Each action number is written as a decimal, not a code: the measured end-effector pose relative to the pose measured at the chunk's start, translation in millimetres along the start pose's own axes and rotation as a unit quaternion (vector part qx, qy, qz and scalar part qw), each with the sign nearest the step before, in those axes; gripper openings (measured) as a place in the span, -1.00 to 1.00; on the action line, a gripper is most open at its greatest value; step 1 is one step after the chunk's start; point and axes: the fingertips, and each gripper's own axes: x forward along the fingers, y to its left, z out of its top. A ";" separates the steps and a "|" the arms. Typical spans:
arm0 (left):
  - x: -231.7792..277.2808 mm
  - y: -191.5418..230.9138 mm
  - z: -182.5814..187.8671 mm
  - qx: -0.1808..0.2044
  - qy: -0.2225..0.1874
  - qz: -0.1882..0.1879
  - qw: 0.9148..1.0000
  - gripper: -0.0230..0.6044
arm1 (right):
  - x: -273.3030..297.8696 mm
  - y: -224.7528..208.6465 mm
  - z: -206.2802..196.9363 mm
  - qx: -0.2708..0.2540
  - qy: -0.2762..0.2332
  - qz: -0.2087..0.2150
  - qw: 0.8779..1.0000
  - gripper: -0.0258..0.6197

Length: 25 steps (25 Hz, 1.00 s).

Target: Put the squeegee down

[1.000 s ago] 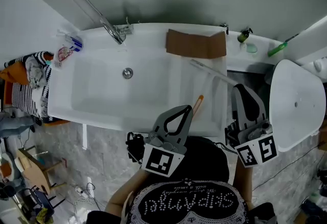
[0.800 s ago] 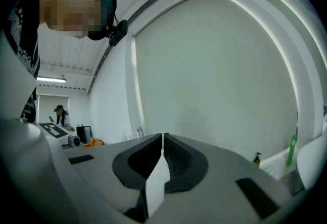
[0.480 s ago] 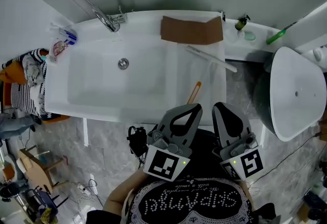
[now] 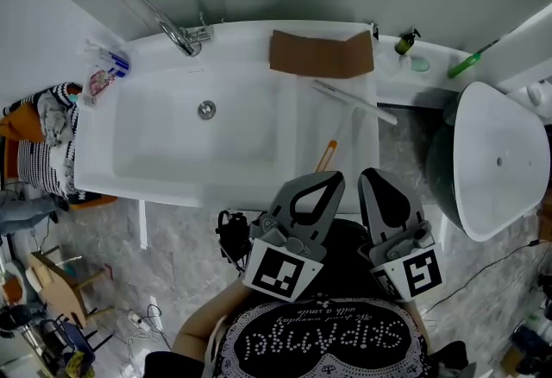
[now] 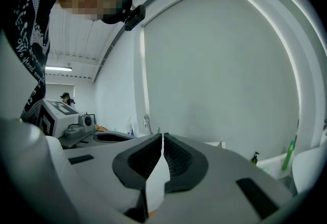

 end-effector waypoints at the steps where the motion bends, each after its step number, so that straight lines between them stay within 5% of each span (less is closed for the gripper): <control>1: 0.3 1.3 2.7 0.001 -0.001 -0.002 1.000 -0.91 | 0.4 0.0 2.4 -0.002 -0.004 0.001 1.000 -0.83; 7: -4.7 3.9 18.8 -0.012 0.005 -0.021 1.000 -0.92 | 2.2 2.2 9.9 -0.004 -0.016 0.013 1.000 -0.83; 20: 11.1 -22.0 -5.4 -0.044 0.047 -0.076 0.995 -0.91 | 4.3 -1.2 -1.7 0.021 -0.002 0.011 1.000 -0.83; 25: 13.9 -21.3 -7.3 -0.042 0.047 -0.063 0.996 -0.91 | 5.3 -1.7 -2.0 0.023 0.001 0.008 1.000 -0.83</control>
